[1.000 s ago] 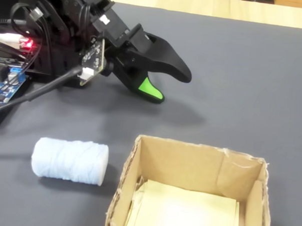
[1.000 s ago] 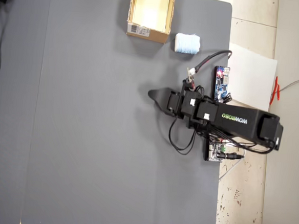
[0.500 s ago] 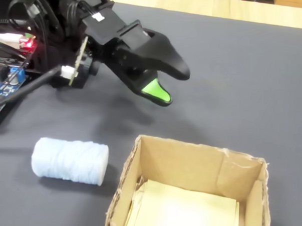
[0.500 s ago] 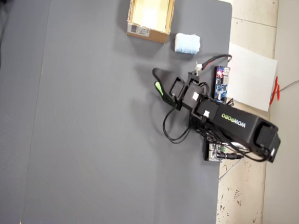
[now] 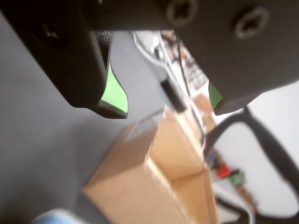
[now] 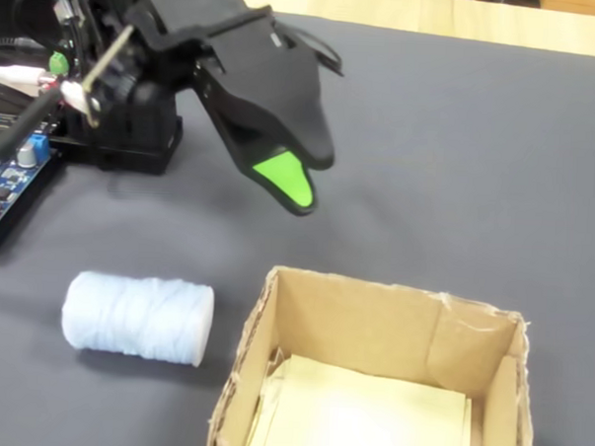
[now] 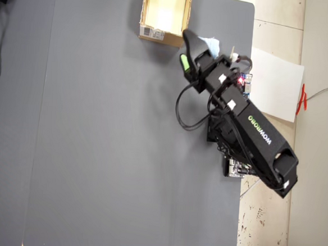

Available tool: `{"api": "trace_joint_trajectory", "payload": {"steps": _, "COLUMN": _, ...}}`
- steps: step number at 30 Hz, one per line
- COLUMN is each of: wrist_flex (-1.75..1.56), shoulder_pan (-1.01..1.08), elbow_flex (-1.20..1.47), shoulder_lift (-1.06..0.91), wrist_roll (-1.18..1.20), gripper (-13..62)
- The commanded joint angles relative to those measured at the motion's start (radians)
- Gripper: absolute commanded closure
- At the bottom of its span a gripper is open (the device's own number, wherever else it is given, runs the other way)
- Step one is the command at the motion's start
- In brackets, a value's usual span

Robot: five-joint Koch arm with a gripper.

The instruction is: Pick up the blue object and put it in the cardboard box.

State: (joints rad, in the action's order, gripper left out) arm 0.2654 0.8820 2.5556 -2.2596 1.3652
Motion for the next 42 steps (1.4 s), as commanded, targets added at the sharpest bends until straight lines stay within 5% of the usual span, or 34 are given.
{"api": "trace_joint_trajectory", "payload": {"steps": 1, "wrist_flex": 0.031, "shoulder_pan": 0.023, "elbow_flex": -0.101, "shoulder_lift": 0.009, "wrist_roll": 0.006, "gripper": 16.3}}
{"api": "trace_joint_trajectory", "payload": {"steps": 13, "wrist_flex": 0.637, "shoulder_pan": 0.275, "elbow_flex": -0.416, "shoulder_lift": 0.264, "wrist_roll": 0.077, "gripper": 16.4}}
{"api": "trace_joint_trajectory", "payload": {"steps": 37, "wrist_flex": 0.632, "shoulder_pan": 0.433, "elbow_flex": -0.548, "shoulder_lift": 0.666, "wrist_roll": 0.109, "gripper": 16.6}}
{"api": "trace_joint_trajectory", "payload": {"steps": 42, "wrist_flex": 0.621, "shoulder_pan": 0.451, "elbow_flex": -0.529, "shoulder_lift": 0.693, "wrist_roll": 0.104, "gripper": 25.9}}
